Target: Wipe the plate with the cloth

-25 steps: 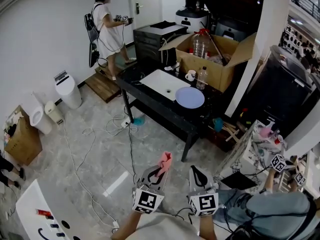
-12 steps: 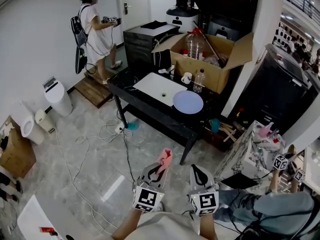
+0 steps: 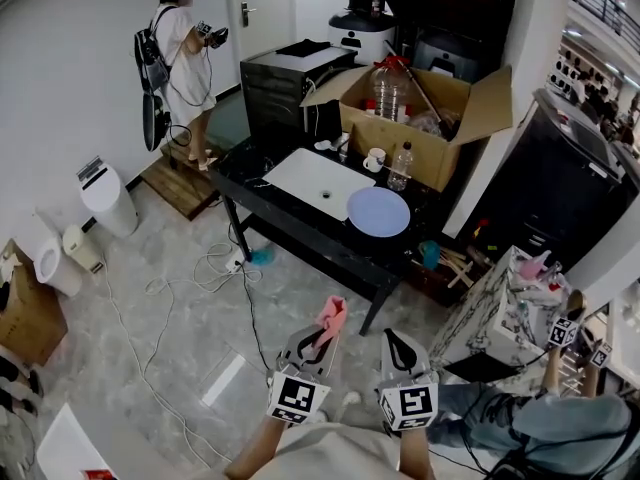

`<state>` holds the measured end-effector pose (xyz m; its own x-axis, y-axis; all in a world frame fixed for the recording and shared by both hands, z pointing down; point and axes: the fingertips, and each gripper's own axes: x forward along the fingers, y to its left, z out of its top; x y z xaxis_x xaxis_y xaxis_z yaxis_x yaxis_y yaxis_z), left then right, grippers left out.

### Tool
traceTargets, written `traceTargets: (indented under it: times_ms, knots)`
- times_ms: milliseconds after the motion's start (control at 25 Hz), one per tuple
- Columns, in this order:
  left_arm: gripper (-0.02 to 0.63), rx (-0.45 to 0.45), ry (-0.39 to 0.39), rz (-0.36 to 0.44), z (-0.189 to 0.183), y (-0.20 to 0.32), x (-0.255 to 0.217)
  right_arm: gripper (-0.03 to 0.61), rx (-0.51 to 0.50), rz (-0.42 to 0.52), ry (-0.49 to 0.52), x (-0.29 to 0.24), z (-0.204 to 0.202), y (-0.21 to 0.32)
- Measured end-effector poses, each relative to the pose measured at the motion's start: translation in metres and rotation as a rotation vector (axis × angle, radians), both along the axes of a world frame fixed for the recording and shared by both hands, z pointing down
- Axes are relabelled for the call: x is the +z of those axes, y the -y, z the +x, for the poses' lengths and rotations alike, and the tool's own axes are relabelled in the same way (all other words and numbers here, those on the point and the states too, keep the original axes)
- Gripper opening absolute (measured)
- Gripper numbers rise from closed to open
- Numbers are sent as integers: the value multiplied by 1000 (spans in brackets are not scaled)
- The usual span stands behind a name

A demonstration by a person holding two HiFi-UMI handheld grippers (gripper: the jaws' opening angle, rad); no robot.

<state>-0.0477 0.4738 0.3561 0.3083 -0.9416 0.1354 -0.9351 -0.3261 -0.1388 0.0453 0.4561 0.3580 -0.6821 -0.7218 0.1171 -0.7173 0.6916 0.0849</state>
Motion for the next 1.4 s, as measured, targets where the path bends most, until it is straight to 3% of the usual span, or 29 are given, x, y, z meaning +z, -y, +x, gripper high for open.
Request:
traceTargets:
  times_ms: [560,1400]
  knots:
    - [34,-34,-2,-13,-24,84,8,6,-19,-14,-6,8,-23,91]
    - [34,-65,18,-29,-25,231,0,6,-44,-40,-2,5,-24,243]
